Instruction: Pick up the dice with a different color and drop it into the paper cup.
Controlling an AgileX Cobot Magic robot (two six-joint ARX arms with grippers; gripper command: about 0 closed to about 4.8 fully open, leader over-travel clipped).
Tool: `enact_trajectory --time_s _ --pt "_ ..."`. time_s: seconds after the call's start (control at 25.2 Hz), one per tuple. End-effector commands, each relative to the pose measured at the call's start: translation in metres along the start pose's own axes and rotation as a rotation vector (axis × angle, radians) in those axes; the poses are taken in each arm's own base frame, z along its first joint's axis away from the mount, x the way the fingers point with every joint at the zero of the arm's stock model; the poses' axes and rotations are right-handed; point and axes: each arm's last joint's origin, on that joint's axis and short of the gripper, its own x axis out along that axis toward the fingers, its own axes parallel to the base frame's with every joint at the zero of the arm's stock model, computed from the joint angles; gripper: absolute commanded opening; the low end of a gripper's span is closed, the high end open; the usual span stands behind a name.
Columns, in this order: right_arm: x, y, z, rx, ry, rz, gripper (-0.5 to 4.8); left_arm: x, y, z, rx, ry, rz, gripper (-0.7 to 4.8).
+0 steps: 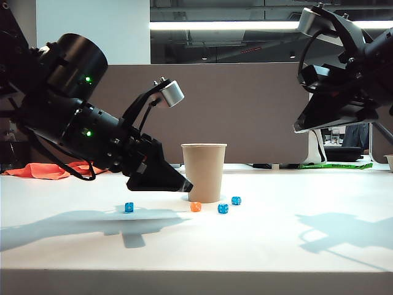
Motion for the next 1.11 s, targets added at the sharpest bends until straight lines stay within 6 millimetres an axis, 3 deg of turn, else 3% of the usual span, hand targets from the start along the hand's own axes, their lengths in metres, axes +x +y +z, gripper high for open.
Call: enact_trajectory --time_s 0.04,1.11 --pt "0.0 0.0 0.003 -0.006 -0.023 0.005 -0.02 0.004 0.003 0.003 0.008 -0.025 -0.006 1.88" --pt "0.0 0.0 0.003 -0.006 -0.019 0.005 -0.02 0.021 0.007 -0.008 -0.012 -0.013 -0.034 1.87"
